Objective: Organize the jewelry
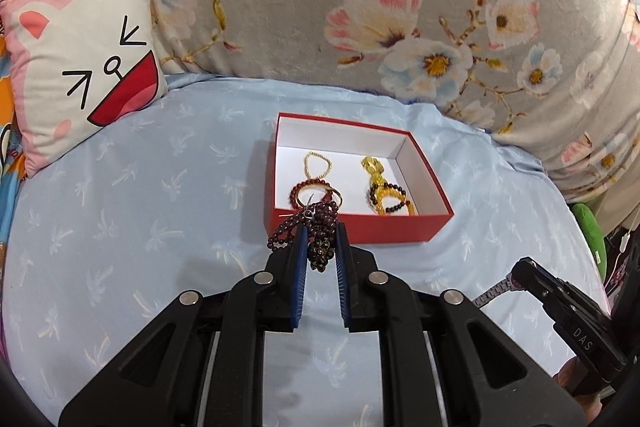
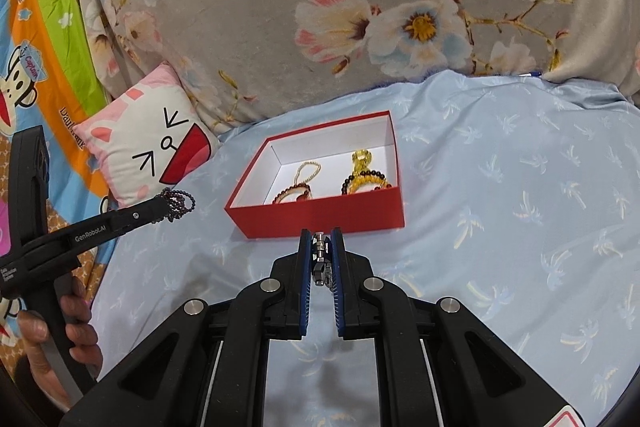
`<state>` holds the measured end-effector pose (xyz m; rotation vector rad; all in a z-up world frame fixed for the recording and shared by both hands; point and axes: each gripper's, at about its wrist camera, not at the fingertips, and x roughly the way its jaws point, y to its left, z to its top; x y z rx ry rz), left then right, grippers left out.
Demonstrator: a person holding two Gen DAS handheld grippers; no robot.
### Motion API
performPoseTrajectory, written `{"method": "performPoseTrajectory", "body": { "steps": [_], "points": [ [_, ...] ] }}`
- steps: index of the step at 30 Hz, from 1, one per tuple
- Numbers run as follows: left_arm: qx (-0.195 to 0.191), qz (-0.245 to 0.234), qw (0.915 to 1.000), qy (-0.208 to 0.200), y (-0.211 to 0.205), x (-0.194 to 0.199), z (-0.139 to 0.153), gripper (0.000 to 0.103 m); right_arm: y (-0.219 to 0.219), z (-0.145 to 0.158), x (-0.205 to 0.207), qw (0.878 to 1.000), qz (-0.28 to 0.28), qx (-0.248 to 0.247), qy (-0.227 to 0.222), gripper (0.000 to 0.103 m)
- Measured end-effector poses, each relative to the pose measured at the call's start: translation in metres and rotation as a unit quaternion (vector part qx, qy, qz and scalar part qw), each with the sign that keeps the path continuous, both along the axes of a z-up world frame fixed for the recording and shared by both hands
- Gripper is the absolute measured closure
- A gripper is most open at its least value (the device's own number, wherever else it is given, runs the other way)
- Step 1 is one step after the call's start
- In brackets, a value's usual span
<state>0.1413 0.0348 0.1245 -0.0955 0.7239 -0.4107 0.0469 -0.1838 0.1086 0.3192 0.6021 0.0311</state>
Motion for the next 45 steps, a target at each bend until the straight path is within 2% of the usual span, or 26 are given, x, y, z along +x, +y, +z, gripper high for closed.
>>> {"method": "performPoseTrajectory", "body": {
  "steps": [4, 13, 18, 25, 26, 28, 30, 33, 36, 40, 43, 45],
  "points": [
    [-0.008, -0.001, 0.9999, 0.01, 0.004, 0.004, -0.004, 0.09, -0.002, 0.0, 0.002, 1.0, 0.0, 0.001, 0.002, 0.094],
    [-0.005, -0.005, 0.9979, 0.064, 0.001, 0.005, -0.048, 0.089, 0.0, -0.022, 0.0, 1.0, 0.002, 0.01, 0.028, 0.094],
    [-0.011, -0.005, 0.9974, 0.071, 0.005, 0.006, -0.057, 0.089, 0.003, -0.026, -0.003, 0.999, 0.003, 0.011, 0.03, 0.094],
    [0.004, 0.016, 0.9963, 0.084, 0.015, 0.01, -0.073, 0.088, 0.005, -0.029, -0.005, 0.999, 0.004, 0.011, 0.033, 0.094],
    [0.009, 0.019, 0.996, 0.087, 0.017, 0.009, -0.076, 0.086, 0.005, -0.029, -0.005, 0.999, 0.004, 0.011, 0.034, 0.094],
    [0.025, 0.029, 0.9958, 0.084, 0.018, 0.008, -0.083, 0.062, 0.005, -0.029, -0.005, 0.999, 0.004, 0.012, 0.034, 0.094],
    [0.047, 0.034, 0.9954, 0.076, 0.015, 0.006, -0.091, 0.055, 0.005, -0.031, -0.005, 0.999, 0.004, 0.014, 0.036, 0.094],
    [0.08, 0.027, 0.9937, 0.074, 0.007, 0.001, -0.104, 0.055, 0.006, -0.034, -0.005, 0.999, 0.006, 0.015, 0.04, 0.094],
    [0.092, 0.018, 0.9924, 0.08, 0.004, -0.003, -0.117, 0.055, 0.007, -0.036, -0.005, 0.999, 0.007, 0.015, 0.043, 0.094],
    [0.084, 0.01, 0.9929, 0.084, 0.001, -0.005, -0.124, 0.055, 0.007, -0.039, -0.001, 0.999, 0.008, 0.018, 0.048, 0.094],
    [0.087, 0.006, 0.9933, 0.076, -0.005, -0.004, -0.123, 0.067, 0.009, -0.041, 0.0, 0.999, 0.01, 0.019, 0.05, 0.094],
    [0.083, 0.002, 0.9936, 0.077, -0.008, -0.002, -0.123, 0.067, 0.01, -0.041, 0.001, 0.998, 0.011, 0.018, 0.051, 0.094]
  ]
}}
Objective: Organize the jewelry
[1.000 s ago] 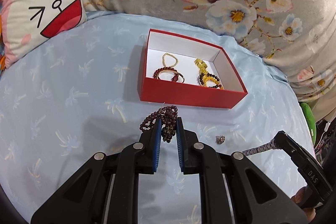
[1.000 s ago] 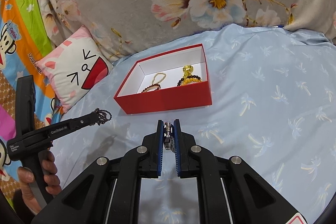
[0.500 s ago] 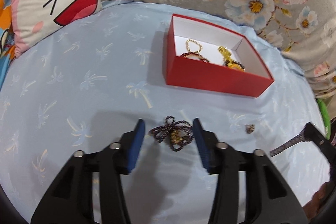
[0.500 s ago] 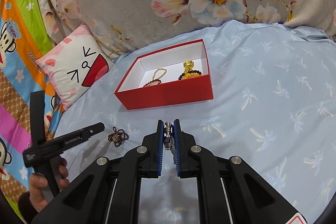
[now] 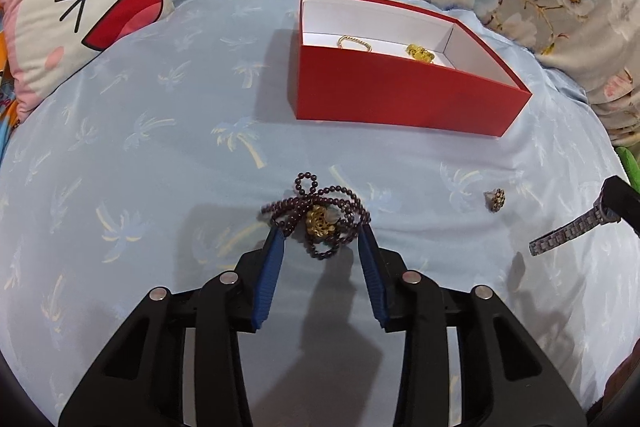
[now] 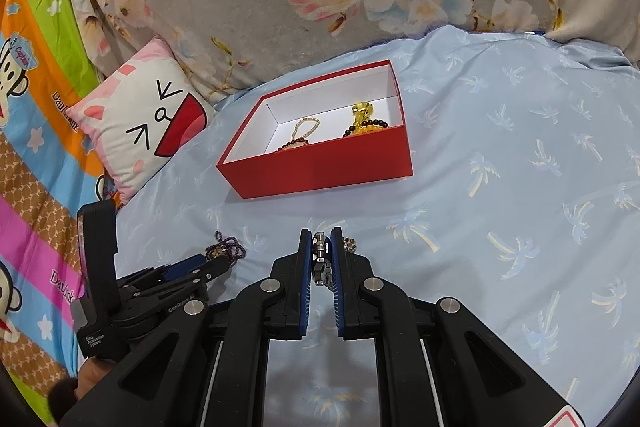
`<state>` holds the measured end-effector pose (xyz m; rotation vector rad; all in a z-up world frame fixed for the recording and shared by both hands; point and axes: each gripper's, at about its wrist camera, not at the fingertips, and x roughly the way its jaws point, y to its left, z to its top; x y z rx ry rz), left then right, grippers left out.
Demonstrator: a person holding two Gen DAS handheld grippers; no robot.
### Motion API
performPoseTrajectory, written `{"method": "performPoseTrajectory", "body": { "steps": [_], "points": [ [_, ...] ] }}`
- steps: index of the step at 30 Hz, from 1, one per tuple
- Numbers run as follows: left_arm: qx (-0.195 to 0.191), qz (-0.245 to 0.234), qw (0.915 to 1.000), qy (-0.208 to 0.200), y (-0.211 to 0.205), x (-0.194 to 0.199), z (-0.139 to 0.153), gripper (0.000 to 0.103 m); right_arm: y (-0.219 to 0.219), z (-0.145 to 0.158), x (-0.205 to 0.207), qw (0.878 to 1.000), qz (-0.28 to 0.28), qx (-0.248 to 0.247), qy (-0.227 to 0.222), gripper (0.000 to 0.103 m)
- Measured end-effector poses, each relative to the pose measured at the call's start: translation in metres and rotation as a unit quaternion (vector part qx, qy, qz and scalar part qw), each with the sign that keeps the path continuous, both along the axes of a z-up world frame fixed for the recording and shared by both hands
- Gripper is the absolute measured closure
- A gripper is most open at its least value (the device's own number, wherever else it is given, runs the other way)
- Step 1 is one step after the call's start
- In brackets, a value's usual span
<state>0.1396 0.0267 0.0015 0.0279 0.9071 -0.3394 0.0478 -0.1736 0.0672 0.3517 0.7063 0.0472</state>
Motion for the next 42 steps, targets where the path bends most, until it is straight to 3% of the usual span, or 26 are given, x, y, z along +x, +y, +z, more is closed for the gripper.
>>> {"method": "performPoseTrajectory", "body": {
  "steps": [9, 19, 28, 32, 42],
  "points": [
    [-0.044, 0.004, 0.9989, 0.015, 0.003, 0.014, -0.003, 0.082, 0.006, -0.003, 0.006, 1.0, 0.01, -0.001, 0.004, 0.094],
    [-0.093, 0.014, 0.9954, 0.016, 0.018, 0.024, 0.003, 0.082, 0.004, -0.009, 0.008, 1.0, 0.007, 0.0, 0.013, 0.094],
    [-0.085, 0.011, 0.9959, 0.028, 0.006, 0.035, -0.006, 0.082, 0.006, -0.013, 0.01, 1.0, 0.008, 0.0, 0.018, 0.094],
    [-0.082, 0.009, 0.9962, 0.028, 0.001, 0.036, -0.005, 0.089, 0.006, -0.014, 0.01, 1.0, 0.008, -0.002, 0.018, 0.094],
    [-0.065, -0.013, 0.9977, 0.016, -0.001, 0.014, 0.005, 0.092, 0.007, -0.013, 0.009, 1.0, 0.009, -0.002, 0.018, 0.094]
  ]
}}
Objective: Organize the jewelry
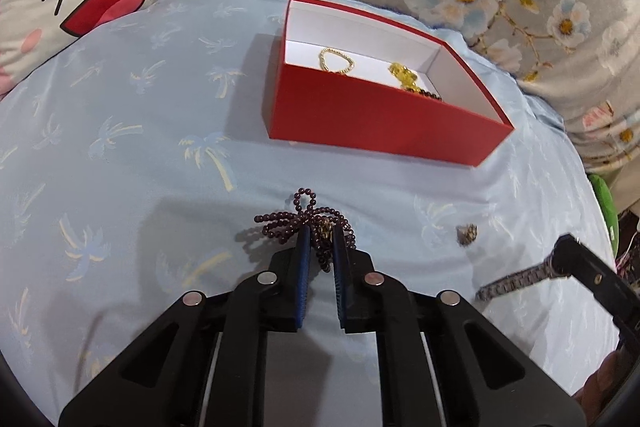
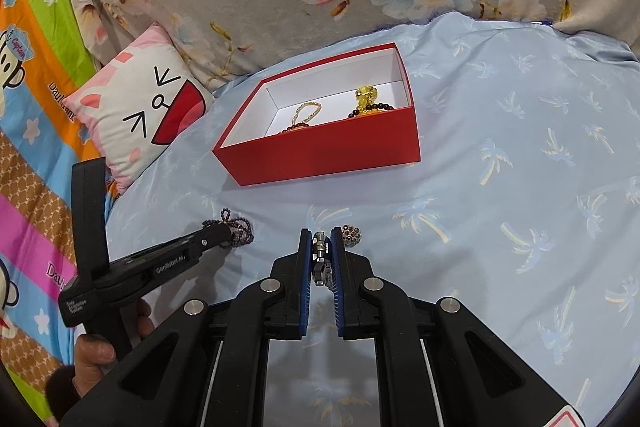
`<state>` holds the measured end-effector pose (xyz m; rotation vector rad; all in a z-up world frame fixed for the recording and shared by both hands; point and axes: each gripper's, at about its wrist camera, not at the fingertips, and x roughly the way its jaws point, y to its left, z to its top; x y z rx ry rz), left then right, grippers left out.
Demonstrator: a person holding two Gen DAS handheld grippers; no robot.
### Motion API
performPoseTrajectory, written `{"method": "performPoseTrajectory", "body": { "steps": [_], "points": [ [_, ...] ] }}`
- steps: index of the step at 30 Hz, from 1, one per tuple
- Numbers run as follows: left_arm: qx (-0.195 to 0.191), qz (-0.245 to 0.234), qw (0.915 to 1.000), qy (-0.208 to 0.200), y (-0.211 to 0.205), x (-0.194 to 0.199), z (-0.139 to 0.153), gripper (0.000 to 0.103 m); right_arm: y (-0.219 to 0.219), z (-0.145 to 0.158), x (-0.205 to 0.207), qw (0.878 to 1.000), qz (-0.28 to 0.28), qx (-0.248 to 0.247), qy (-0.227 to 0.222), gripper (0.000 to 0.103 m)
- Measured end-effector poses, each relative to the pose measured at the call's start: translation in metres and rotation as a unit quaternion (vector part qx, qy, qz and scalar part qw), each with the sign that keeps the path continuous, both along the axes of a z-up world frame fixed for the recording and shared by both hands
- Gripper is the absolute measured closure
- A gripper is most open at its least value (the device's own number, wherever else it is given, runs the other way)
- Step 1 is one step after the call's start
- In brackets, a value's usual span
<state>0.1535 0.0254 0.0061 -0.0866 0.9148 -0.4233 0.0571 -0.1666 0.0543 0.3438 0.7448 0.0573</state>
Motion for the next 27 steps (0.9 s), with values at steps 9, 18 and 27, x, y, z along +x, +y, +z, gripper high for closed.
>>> {"method": "performPoseTrajectory", "body": {
  "steps": [9, 18, 27],
  "points": [
    [0.013, -0.001, 0.9995, -0.029, -0.002, -0.026, 0.008, 0.067, 0.001, 0.001, -0.005, 1.0, 0.003, 0.001, -0.003, 0.094],
    [0.026, -0.001, 0.9995, -0.02, -0.01, -0.009, 0.0, 0.087, 0.003, 0.001, -0.007, 1.0, 0.003, 0.002, -0.003, 0.094],
    [0.031, -0.003, 0.9993, -0.018, -0.012, -0.008, -0.004, 0.088, 0.004, 0.0, -0.007, 1.0, 0.002, 0.003, -0.001, 0.094]
  ]
}}
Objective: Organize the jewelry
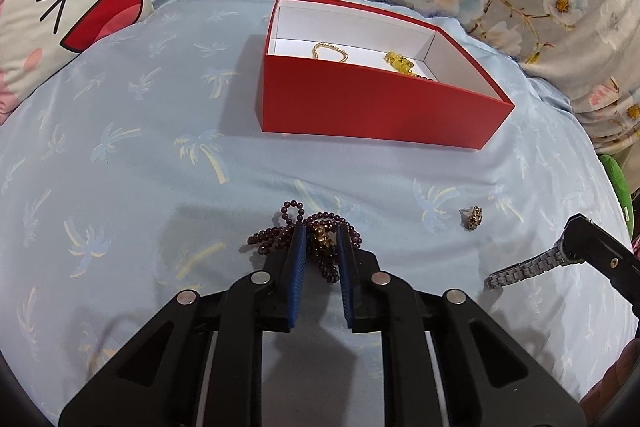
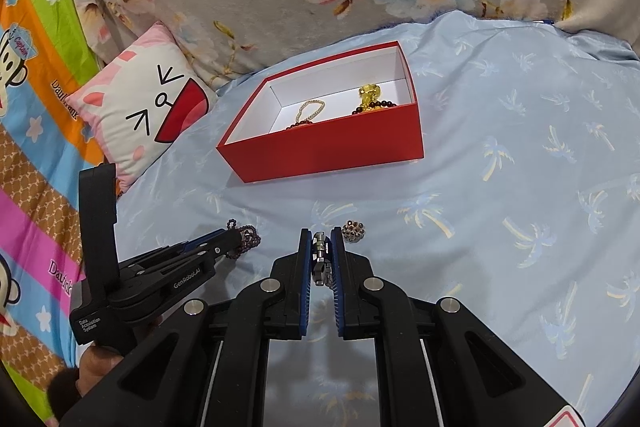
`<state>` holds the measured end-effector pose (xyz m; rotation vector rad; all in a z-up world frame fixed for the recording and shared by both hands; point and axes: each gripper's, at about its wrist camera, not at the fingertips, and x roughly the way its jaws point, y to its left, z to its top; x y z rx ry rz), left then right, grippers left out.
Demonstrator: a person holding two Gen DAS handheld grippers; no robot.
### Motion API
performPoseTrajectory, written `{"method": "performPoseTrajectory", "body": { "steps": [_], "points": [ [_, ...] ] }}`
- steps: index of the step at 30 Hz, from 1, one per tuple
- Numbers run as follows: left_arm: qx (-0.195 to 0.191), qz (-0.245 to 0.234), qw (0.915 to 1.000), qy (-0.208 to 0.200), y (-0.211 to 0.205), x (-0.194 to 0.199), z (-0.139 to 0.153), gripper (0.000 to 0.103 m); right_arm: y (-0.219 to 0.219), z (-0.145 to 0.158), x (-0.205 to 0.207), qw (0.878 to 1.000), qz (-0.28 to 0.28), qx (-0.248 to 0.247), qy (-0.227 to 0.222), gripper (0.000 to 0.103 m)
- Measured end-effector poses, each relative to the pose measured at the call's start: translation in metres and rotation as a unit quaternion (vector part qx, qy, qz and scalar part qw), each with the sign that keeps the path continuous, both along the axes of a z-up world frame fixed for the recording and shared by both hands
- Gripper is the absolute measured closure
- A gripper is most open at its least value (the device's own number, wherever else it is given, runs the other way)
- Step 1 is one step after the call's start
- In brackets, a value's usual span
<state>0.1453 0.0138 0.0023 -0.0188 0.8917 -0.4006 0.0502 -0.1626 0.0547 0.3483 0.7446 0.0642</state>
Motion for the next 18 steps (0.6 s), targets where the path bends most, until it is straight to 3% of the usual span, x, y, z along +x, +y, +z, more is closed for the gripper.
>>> {"method": "performPoseTrajectory", "body": {
  "steps": [6, 18],
  "points": [
    [0.004, -0.005, 1.0, -0.008, -0.002, -0.003, 0.003, 0.095, 0.0, 0.0, 0.0, 1.0, 0.0, 0.001, 0.0, 0.094],
    [-0.032, -0.052, 0.9981, 0.004, -0.001, -0.034, 0.011, 0.094, -0.002, -0.001, -0.001, 1.0, 0.0, 0.001, -0.004, 0.094]
  ]
}}
